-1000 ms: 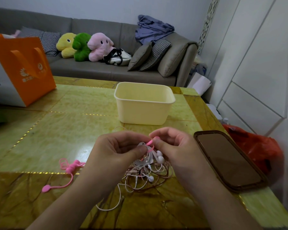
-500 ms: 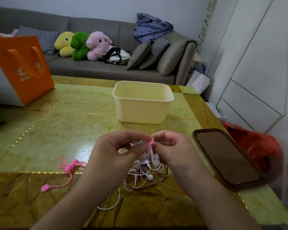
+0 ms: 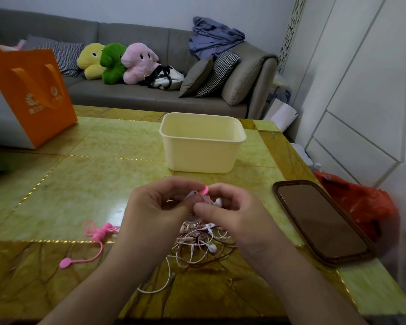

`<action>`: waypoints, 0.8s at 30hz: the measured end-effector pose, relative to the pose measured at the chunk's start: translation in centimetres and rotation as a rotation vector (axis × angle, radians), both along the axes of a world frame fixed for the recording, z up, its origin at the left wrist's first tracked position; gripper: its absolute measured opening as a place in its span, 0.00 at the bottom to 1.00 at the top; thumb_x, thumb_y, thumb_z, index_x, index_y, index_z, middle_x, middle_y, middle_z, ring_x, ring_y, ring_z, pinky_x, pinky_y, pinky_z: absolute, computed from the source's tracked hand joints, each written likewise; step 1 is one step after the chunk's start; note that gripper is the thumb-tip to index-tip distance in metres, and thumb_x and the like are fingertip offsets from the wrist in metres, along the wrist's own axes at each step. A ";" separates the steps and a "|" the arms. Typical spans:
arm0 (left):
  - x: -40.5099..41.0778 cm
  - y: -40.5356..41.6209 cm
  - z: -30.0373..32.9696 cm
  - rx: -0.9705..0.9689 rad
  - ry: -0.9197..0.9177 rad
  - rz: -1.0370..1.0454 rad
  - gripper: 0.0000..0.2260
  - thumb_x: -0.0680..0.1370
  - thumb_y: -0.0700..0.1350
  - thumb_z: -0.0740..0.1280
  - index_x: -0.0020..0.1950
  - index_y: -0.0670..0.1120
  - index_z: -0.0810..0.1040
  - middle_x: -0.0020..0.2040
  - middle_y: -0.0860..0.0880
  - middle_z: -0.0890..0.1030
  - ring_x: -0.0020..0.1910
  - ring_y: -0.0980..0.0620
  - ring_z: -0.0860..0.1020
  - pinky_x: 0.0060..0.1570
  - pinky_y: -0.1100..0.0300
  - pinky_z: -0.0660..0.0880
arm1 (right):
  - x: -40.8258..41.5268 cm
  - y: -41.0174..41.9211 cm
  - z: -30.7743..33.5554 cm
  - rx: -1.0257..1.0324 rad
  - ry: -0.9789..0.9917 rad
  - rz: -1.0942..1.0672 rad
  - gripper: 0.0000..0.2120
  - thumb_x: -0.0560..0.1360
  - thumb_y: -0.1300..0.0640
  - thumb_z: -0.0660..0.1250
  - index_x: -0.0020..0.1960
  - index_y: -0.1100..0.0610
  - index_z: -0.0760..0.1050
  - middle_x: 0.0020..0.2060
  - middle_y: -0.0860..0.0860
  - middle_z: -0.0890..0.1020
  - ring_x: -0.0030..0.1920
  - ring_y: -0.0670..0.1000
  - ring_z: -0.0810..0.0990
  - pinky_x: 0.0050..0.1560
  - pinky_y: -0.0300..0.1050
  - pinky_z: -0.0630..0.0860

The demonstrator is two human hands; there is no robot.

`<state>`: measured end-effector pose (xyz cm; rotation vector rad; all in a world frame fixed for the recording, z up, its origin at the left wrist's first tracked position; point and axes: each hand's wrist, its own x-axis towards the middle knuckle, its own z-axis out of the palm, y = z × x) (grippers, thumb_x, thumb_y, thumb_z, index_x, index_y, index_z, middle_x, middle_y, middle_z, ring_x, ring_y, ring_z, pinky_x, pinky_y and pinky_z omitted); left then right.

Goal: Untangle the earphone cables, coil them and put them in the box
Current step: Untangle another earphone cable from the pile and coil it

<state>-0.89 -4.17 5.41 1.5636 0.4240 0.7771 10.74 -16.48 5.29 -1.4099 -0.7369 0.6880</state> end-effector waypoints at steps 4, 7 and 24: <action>0.0 0.1 -0.1 -0.037 0.016 0.001 0.10 0.75 0.34 0.76 0.49 0.49 0.89 0.44 0.47 0.89 0.46 0.47 0.88 0.48 0.52 0.84 | -0.3 0.0 0.1 -0.022 -0.026 -0.063 0.08 0.76 0.67 0.76 0.55 0.63 0.85 0.46 0.63 0.88 0.50 0.60 0.89 0.53 0.48 0.84; 0.1 0.1 0.0 -0.038 0.018 0.008 0.09 0.75 0.35 0.77 0.49 0.49 0.89 0.44 0.48 0.89 0.46 0.47 0.88 0.51 0.49 0.84 | -0.2 0.0 0.2 -0.022 -0.007 -0.080 0.06 0.76 0.64 0.77 0.53 0.62 0.86 0.46 0.63 0.88 0.46 0.56 0.87 0.51 0.48 0.84; -0.2 0.8 -0.1 -0.283 -0.016 -0.060 0.10 0.70 0.40 0.76 0.51 0.43 0.88 0.48 0.40 0.89 0.46 0.41 0.88 0.47 0.55 0.85 | -1.0 -0.2 0.2 0.021 -0.219 -0.099 0.11 0.82 0.61 0.72 0.56 0.47 0.77 0.40 0.61 0.83 0.44 0.71 0.82 0.41 0.62 0.79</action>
